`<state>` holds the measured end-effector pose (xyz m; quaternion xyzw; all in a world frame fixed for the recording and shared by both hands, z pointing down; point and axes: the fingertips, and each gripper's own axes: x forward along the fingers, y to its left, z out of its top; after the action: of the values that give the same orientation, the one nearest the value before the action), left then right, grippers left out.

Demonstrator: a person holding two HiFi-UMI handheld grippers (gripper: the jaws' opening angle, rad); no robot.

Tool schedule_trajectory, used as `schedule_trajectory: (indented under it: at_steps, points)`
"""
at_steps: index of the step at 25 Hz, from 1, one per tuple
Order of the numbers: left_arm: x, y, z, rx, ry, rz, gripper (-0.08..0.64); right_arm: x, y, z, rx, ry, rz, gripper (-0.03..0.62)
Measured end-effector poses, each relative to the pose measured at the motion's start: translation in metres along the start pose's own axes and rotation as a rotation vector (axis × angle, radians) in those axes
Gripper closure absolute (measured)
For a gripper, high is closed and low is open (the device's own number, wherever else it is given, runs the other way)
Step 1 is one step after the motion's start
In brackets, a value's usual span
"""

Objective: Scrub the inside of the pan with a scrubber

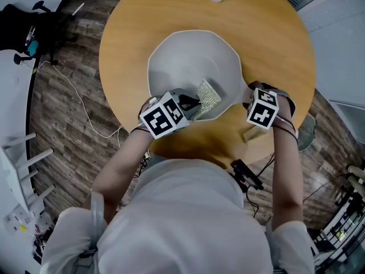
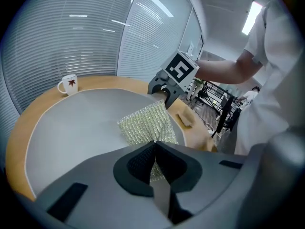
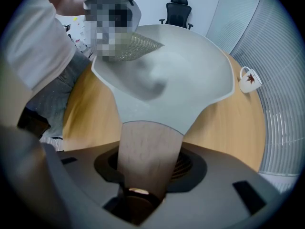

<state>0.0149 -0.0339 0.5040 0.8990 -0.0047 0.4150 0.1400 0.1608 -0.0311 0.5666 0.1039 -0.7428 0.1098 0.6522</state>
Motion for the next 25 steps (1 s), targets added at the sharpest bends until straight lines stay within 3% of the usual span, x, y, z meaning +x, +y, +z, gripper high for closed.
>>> schedule_trajectory:
  at_steps: [17, 25]
  points:
    - [0.026, -0.017, 0.004, 0.013, 0.047, -0.095, 0.543, 0.003, 0.002, 0.01, -0.026, 0.001, 0.002, 0.402]
    - [0.037, -0.015, 0.004, 0.016, 0.054, -0.104, 0.543, 0.005, 0.001, 0.014, -0.038, 0.006, 0.006, 0.402]
